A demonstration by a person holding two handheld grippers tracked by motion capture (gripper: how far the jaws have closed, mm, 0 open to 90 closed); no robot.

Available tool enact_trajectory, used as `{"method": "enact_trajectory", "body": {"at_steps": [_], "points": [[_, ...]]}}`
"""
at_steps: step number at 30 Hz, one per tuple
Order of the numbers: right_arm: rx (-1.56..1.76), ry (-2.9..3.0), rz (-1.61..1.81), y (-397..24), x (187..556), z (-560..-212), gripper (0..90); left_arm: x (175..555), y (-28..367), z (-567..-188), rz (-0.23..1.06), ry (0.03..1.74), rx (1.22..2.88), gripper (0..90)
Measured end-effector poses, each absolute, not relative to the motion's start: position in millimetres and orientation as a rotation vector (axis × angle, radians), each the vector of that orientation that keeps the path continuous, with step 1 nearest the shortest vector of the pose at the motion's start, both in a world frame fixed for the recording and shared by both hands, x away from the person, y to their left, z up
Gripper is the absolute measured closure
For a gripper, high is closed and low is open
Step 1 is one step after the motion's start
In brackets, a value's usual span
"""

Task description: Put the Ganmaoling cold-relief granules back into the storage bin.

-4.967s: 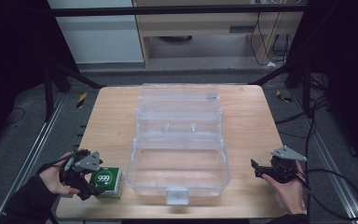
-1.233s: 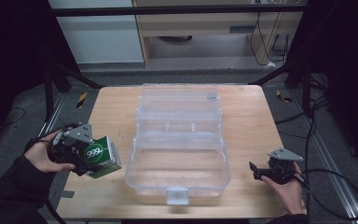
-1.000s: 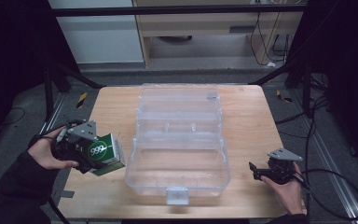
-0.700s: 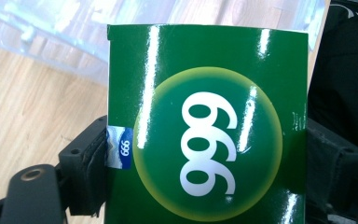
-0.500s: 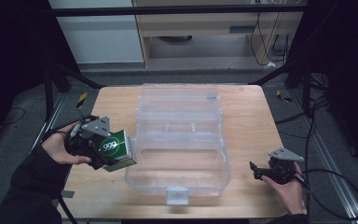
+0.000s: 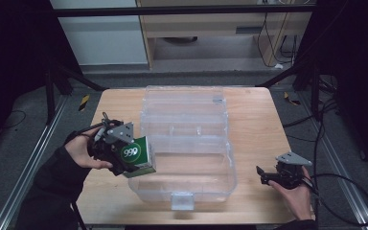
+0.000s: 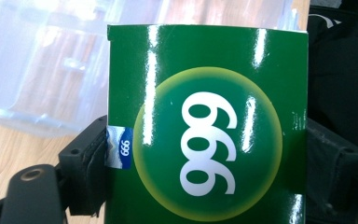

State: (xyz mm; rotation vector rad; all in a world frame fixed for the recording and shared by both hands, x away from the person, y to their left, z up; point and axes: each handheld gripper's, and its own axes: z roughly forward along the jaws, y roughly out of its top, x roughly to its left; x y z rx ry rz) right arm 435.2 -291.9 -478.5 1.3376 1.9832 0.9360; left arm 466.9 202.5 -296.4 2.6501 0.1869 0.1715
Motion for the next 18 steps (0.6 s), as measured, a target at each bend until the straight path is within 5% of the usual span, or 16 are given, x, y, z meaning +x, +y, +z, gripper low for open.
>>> {"method": "enact_trajectory", "body": {"at_steps": [18], "points": [[1.34, 1.988, 0.938, -291, 435, -479, 3.3, 474, 181, -320, 0.134, 0.145, 2.68, 15.5]]}}
